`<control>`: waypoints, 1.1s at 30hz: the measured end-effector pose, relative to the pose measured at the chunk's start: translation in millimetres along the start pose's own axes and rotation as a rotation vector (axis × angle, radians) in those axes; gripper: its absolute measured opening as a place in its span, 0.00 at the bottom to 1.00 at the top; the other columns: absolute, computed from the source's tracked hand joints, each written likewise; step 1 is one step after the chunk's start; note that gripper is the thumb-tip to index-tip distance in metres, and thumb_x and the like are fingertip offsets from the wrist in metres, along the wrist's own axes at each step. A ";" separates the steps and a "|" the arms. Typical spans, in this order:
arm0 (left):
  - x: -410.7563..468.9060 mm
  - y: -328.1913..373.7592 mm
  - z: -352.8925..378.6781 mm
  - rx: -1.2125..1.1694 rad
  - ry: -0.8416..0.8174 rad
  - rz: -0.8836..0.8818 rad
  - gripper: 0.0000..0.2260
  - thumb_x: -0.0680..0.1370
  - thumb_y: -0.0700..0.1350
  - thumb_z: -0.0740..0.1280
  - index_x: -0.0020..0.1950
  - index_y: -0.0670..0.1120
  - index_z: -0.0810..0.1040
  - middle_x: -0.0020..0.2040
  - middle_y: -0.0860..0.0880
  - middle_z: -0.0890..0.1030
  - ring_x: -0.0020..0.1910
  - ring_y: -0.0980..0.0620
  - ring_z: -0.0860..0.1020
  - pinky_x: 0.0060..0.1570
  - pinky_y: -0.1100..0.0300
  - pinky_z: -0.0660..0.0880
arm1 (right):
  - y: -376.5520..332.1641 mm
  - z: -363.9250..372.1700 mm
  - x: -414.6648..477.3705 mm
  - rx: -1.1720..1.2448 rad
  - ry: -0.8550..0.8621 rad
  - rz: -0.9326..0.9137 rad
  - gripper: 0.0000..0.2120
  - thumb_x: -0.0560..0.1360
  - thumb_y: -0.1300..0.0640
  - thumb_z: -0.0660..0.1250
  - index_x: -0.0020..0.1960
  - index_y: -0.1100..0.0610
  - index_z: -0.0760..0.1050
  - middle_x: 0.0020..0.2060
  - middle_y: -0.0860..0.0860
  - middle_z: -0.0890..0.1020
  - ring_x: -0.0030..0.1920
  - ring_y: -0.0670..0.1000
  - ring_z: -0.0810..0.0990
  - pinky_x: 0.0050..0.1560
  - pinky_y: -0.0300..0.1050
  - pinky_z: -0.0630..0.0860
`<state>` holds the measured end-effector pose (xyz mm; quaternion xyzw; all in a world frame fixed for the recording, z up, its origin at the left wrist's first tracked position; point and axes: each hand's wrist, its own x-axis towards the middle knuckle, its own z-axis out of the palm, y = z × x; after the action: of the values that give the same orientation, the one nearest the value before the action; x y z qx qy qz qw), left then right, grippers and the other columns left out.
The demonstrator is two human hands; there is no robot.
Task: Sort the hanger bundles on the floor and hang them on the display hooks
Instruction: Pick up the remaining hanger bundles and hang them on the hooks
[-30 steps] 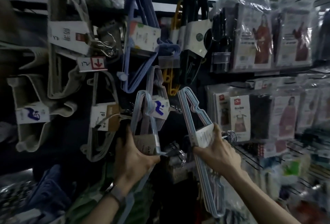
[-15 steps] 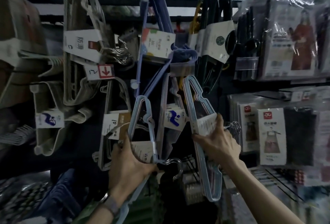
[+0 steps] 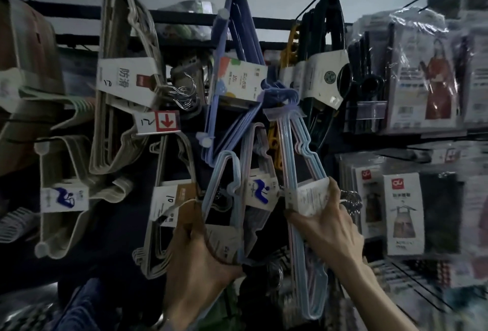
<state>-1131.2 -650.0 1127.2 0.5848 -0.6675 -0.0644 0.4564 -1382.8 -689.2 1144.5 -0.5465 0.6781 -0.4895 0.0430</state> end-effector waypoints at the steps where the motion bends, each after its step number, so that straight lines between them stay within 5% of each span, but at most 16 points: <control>1: 1.5 -1.5 -0.9 -0.006 0.002 0.023 0.74 0.44 0.83 0.71 0.83 0.58 0.44 0.73 0.45 0.65 0.72 0.42 0.68 0.66 0.43 0.75 | -0.3 1.1 -2.1 -0.004 0.005 0.007 0.58 0.61 0.23 0.68 0.80 0.38 0.40 0.55 0.55 0.79 0.48 0.61 0.81 0.50 0.57 0.79; 11: 10.2 -13.1 -7.6 -0.046 -0.006 0.073 0.73 0.44 0.83 0.69 0.83 0.59 0.45 0.74 0.53 0.62 0.73 0.47 0.65 0.71 0.49 0.71 | -9.4 17.3 -1.9 -0.014 0.009 0.014 0.59 0.59 0.22 0.66 0.80 0.40 0.40 0.56 0.55 0.79 0.49 0.61 0.80 0.51 0.58 0.79; 19: 14.9 -16.0 -7.7 -0.077 0.050 0.128 0.65 0.53 0.73 0.80 0.81 0.64 0.48 0.72 0.58 0.61 0.68 0.60 0.62 0.65 0.63 0.67 | -13.9 37.9 4.6 -0.040 -0.032 0.020 0.59 0.61 0.24 0.69 0.80 0.40 0.40 0.56 0.56 0.80 0.51 0.63 0.81 0.52 0.59 0.78; 26: 18.0 -20.0 -10.3 0.001 0.055 0.067 0.65 0.52 0.75 0.72 0.82 0.61 0.43 0.70 0.54 0.60 0.69 0.50 0.67 0.51 0.63 0.72 | -28.0 75.4 30.1 -0.018 -0.117 0.071 0.56 0.63 0.23 0.71 0.77 0.40 0.42 0.57 0.57 0.78 0.53 0.64 0.81 0.49 0.56 0.75; 33: 18.5 -28.6 -11.9 0.023 0.067 0.042 0.67 0.51 0.75 0.71 0.81 0.64 0.37 0.71 0.53 0.62 0.67 0.51 0.69 0.50 0.61 0.76 | -39.9 114.6 45.2 0.106 -0.169 0.119 0.60 0.62 0.24 0.75 0.78 0.37 0.39 0.67 0.62 0.73 0.57 0.67 0.80 0.52 0.60 0.78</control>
<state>-1100.6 -669.0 1126.2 0.5778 -0.6646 -0.0273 0.4730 -1305.0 -792.2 1135.2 -0.5414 0.6767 -0.4734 0.1577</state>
